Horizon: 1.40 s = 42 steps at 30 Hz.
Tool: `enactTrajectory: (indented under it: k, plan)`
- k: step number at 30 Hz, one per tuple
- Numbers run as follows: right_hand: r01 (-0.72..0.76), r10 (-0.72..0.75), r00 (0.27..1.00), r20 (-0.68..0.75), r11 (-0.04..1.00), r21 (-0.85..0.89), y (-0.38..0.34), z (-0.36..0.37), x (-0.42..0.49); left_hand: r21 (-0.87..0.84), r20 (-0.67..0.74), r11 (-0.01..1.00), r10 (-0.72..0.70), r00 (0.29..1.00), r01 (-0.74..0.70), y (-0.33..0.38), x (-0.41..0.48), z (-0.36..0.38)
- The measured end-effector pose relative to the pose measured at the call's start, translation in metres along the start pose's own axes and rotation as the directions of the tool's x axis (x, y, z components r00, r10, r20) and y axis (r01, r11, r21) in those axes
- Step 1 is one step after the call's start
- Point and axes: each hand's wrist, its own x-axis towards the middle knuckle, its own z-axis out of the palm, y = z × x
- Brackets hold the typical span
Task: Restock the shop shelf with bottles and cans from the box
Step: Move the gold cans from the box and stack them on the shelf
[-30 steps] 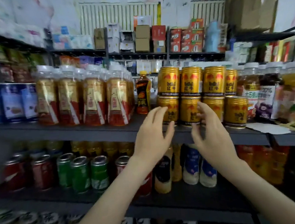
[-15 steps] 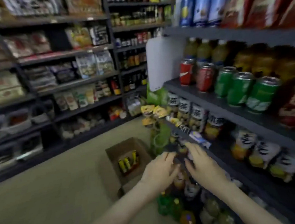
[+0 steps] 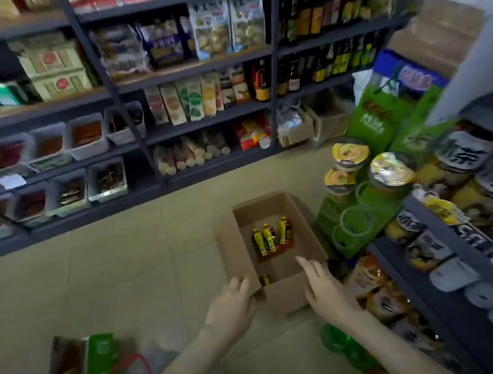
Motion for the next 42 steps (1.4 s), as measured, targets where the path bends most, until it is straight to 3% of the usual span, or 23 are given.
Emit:
enactTrajectory:
  k: [8,13,18,21,23,27,32,34,36,38,40,42]
  plan:
    - [-0.143,0.134,0.975,0.176,0.989,0.037,0.035,0.056,0.134,0.087,0.185,0.996,-0.022,0.983,0.006,-0.067,0.145,0.035]
    - [-0.104,0.093,0.964,0.249,0.994,0.032,0.073,0.105,0.233,0.056,0.229,0.994,-0.104,0.968,0.093,-0.102,0.237,0.093]
    - [-0.015,0.059,0.918,0.392,0.993,-0.114,0.119,0.202,0.334,0.016,0.209,0.971,-0.237,0.949,0.239,-0.144,0.337,0.187]
    - [0.034,0.04,0.883,0.468,0.988,-0.15,0.145,0.285,0.381,0.081,0.221,0.974,-0.224,0.949,0.211,-0.171,0.39,0.252]
    - [0.051,0.043,0.859,0.509,0.984,-0.169,0.165,0.344,0.406,0.147,0.158,0.982,-0.146,0.977,0.123,-0.194,0.42,0.298]
    - [0.068,0.083,0.784,0.616,0.973,-0.219,0.199,0.447,0.446,0.185,0.075,0.981,0.048,0.996,-0.061,-0.238,0.452,0.381]
    - [0.147,0.081,0.553,0.829,0.97,-0.193,0.23,0.521,0.478,0.144,-0.041,0.971,0.197,0.98,-0.189,-0.261,0.459,0.432]
    - [0.182,0.114,0.514,0.85,0.954,-0.238,0.242,0.528,0.486,0.116,-0.068,0.973,0.207,0.976,-0.199,-0.264,0.459,0.439]
    - [0.183,0.162,0.538,0.827,0.936,-0.302,0.254,0.524,0.487,0.098,-0.08,0.973,0.217,0.973,-0.209,-0.263,0.462,0.44]
    - [0.101,0.2,0.607,0.769,0.941,-0.324,0.262,0.516,0.486,0.081,-0.103,0.973,0.224,0.969,-0.216,-0.259,0.466,0.438]
    - [-0.043,0.227,0.665,0.711,0.963,-0.267,0.269,0.509,0.488,0.05,-0.124,0.976,0.215,0.969,-0.211,-0.253,0.474,0.435]
    - [-0.136,0.216,0.678,0.703,0.976,-0.169,0.272,0.507,0.491,0.015,-0.139,0.982,0.186,0.973,-0.186,-0.245,0.484,0.432]
